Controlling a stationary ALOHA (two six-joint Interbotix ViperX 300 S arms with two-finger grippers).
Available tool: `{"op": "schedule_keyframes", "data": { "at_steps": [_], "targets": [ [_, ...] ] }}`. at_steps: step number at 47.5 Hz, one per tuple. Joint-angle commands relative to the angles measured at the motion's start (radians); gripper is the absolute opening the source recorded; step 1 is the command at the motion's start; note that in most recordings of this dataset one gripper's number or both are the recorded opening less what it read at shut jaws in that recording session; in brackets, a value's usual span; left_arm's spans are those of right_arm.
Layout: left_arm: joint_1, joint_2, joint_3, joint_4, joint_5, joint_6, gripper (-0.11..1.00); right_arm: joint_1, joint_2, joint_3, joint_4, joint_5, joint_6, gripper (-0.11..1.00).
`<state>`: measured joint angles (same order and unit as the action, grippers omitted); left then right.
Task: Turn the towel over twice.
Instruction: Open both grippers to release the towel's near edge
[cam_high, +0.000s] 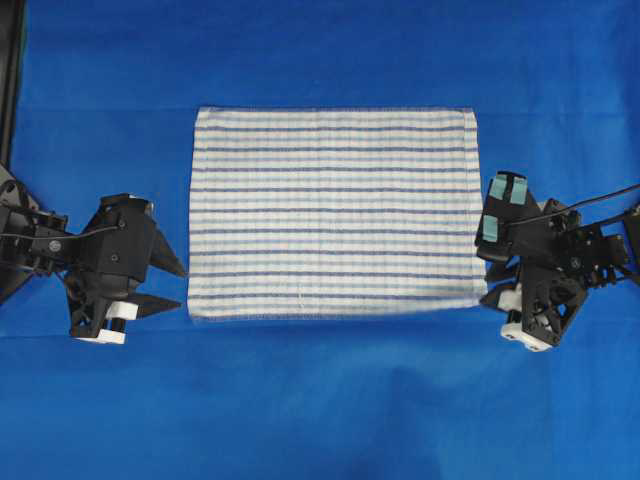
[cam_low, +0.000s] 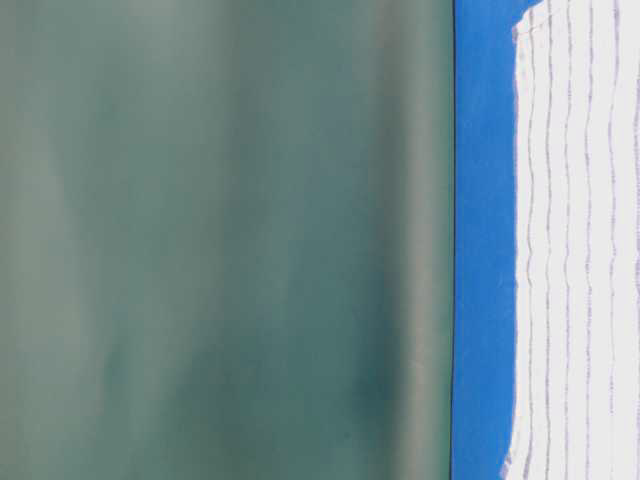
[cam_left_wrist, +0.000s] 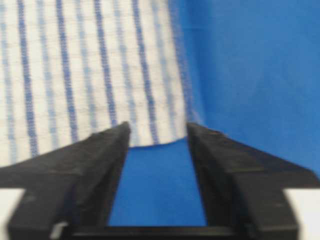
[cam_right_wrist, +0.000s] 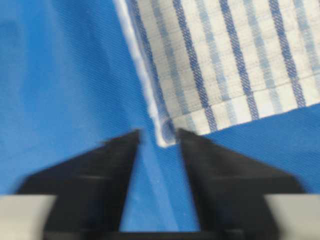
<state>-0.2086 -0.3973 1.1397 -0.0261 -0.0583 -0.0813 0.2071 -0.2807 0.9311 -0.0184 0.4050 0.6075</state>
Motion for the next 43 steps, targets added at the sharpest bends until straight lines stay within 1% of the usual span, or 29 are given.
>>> {"op": "schedule_keyframes", "data": {
  "at_steps": [1,3,4,8,10,13,17,18,20,25,28,33,40,43],
  "targets": [
    [0.0,-0.025,-0.029,-0.002,-0.003,0.002,0.49,-0.002,-0.011,-0.028,-0.006,-0.005,-0.005,0.59],
    [0.0,-0.038,-0.04,-0.002,-0.003,0.005,0.53,-0.002,-0.017,-0.034,-0.011,-0.003,-0.011,0.66],
    [0.0,-0.044,-0.043,-0.002,-0.003,0.006,0.54,-0.002,-0.021,-0.037,-0.014,-0.002,-0.012,0.67],
    [0.0,-0.074,-0.055,-0.002,-0.003,0.011,0.53,-0.002,-0.041,-0.049,-0.037,0.0,-0.021,0.6],
    [0.0,-0.089,-0.06,-0.003,-0.003,0.012,0.53,-0.002,-0.064,-0.054,-0.067,0.0,-0.023,0.58],
    [0.0,-0.118,-0.064,-0.002,-0.008,0.015,0.53,-0.002,-0.095,-0.055,-0.114,-0.006,-0.023,0.59],
    [0.008,-0.155,-0.067,-0.002,-0.018,0.018,0.53,-0.006,-0.143,-0.054,-0.187,-0.021,-0.02,0.59],
    [0.012,-0.163,-0.067,-0.002,-0.023,0.018,0.53,-0.009,-0.164,-0.052,-0.213,-0.032,-0.02,0.59],
    [0.021,-0.179,-0.067,-0.002,-0.037,0.02,0.53,-0.017,-0.19,-0.049,-0.244,-0.051,-0.02,0.59],
    [0.057,-0.224,-0.055,-0.002,-0.084,0.021,0.53,-0.051,-0.256,-0.038,-0.324,-0.087,-0.02,0.59],
    [0.078,-0.245,-0.046,-0.002,-0.106,0.021,0.53,-0.084,-0.301,-0.028,-0.376,-0.112,-0.02,0.59],
    [0.12,-0.29,-0.034,0.0,-0.126,0.023,0.53,-0.143,-0.367,-0.008,-0.446,-0.143,-0.02,0.59],
    [0.179,-0.365,-0.015,0.003,-0.133,0.025,0.53,-0.209,-0.436,0.006,-0.512,-0.176,-0.02,0.59],
    [0.202,-0.402,-0.008,0.003,-0.133,0.026,0.53,-0.232,-0.457,0.012,-0.532,-0.19,-0.02,0.59]
  ]
}}
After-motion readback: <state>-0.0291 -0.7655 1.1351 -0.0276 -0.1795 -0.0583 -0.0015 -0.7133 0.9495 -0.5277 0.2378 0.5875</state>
